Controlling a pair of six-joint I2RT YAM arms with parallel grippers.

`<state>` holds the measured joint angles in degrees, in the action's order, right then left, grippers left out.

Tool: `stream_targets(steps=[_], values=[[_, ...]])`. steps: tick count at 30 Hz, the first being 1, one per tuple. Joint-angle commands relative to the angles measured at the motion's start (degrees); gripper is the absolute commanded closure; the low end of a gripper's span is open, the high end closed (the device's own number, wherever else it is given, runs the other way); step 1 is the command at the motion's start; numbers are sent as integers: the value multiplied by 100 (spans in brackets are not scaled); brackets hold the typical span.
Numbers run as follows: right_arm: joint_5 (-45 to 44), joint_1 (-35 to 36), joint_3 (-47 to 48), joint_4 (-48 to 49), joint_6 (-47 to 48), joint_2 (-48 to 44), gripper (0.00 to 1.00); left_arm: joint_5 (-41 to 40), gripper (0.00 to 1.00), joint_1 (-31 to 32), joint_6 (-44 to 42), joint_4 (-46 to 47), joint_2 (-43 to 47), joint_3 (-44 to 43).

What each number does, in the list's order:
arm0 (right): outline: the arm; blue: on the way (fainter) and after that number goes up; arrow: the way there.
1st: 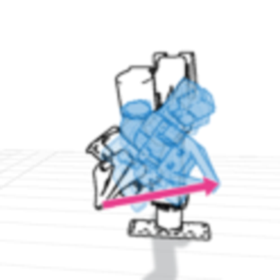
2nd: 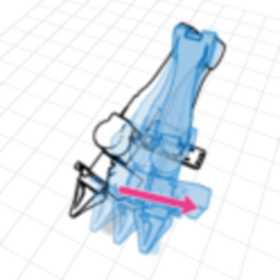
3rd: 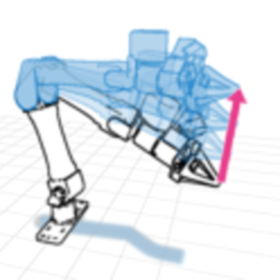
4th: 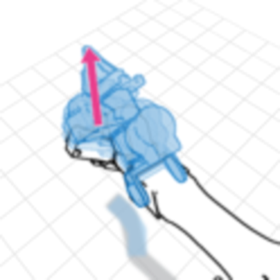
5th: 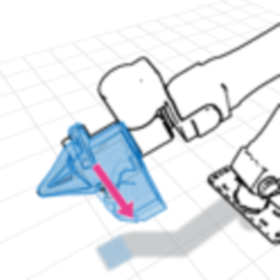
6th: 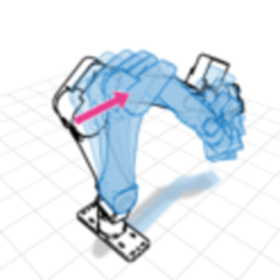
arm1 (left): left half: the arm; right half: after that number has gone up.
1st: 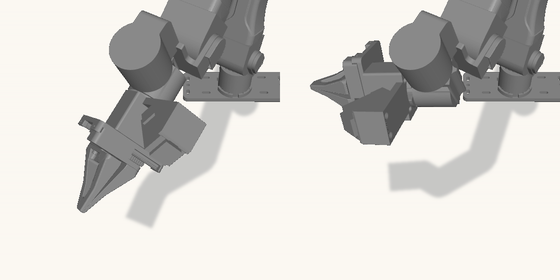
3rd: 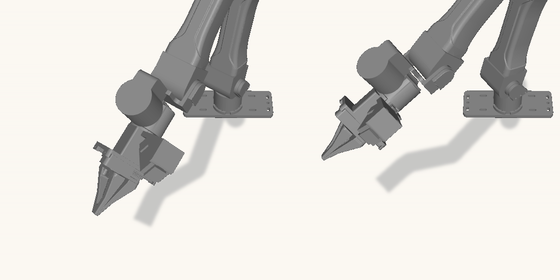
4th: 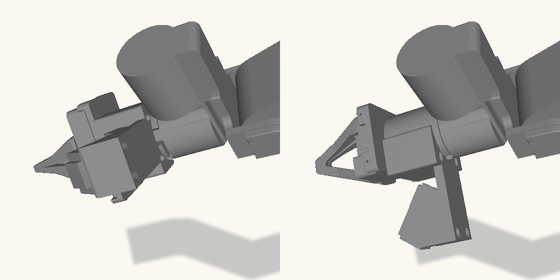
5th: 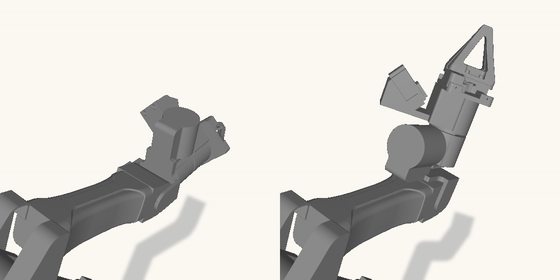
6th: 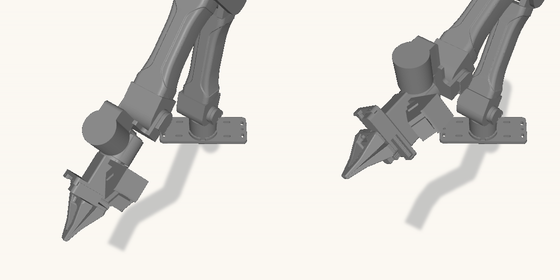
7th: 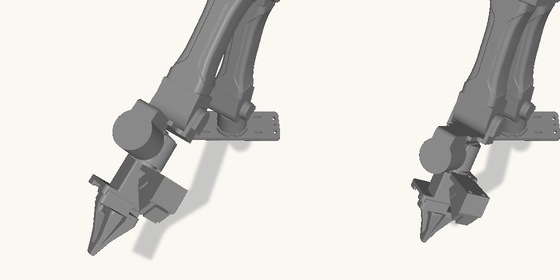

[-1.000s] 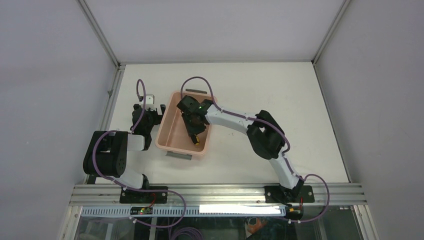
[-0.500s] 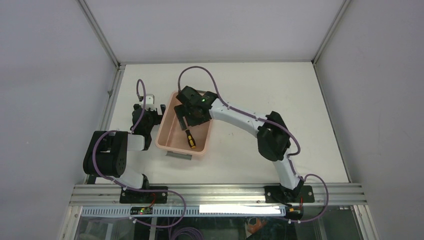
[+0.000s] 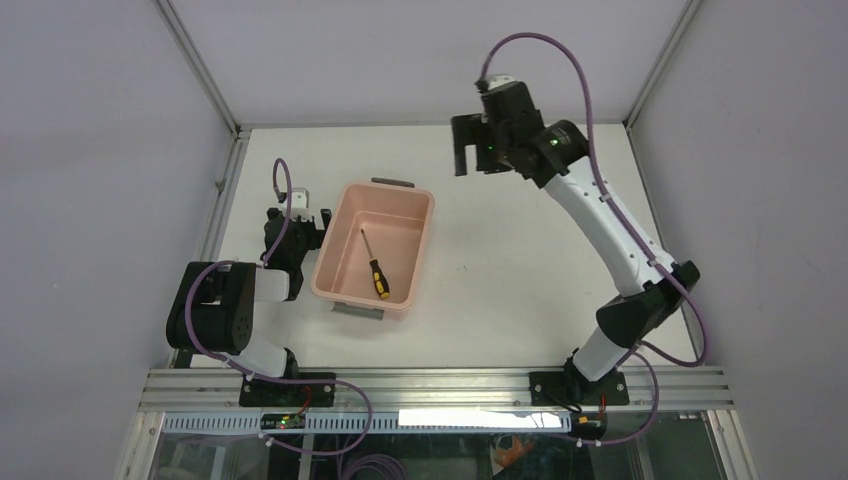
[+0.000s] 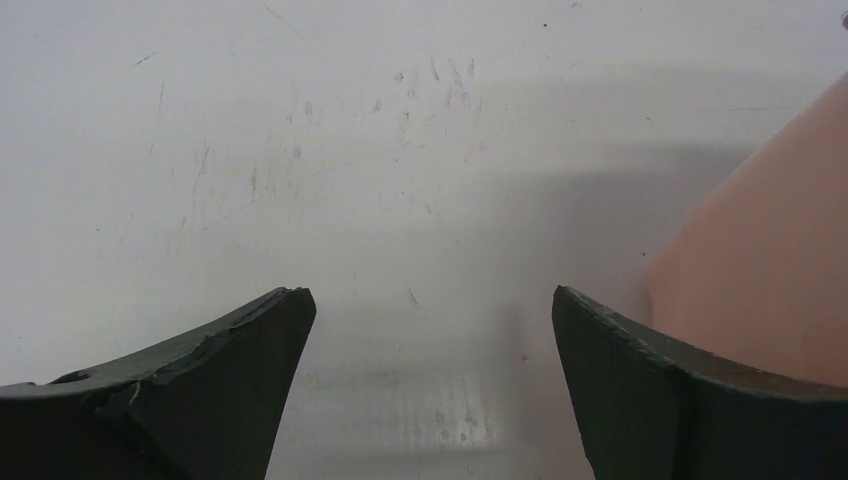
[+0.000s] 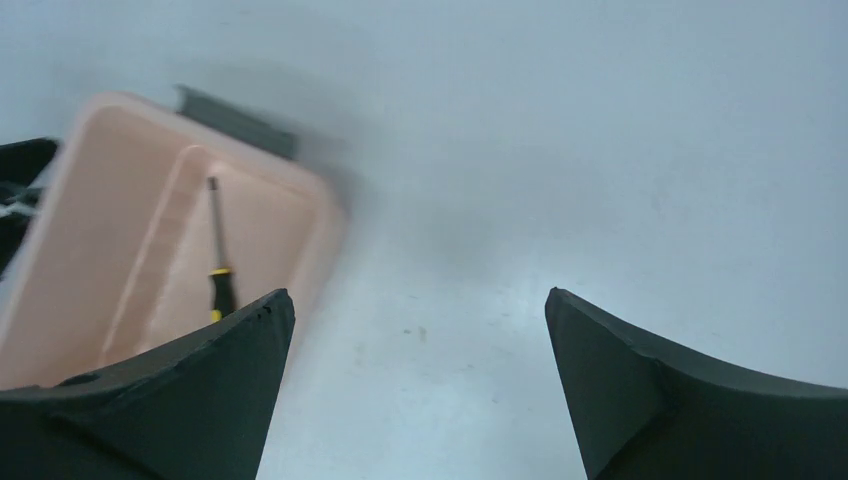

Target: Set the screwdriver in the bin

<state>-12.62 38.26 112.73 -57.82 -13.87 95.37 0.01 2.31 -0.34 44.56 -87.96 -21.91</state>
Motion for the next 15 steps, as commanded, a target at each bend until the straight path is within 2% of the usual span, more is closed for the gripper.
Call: stream_targets(steps=[1,5,7,15], values=[[-290,-1113,-779,-368,351,-636,1,42,1,51,87,150,159,-6],[-207,-2125,-1566,-28,551,-1201,1,38,1,51,87,150,160,-6],[-201,-2398,-1773,-17,670,-1371,1,43,1,51,87,150,164,-6],[-254,-2552,-2062,34,721,-1748,1,45,1,51,87,150,164,-6]])
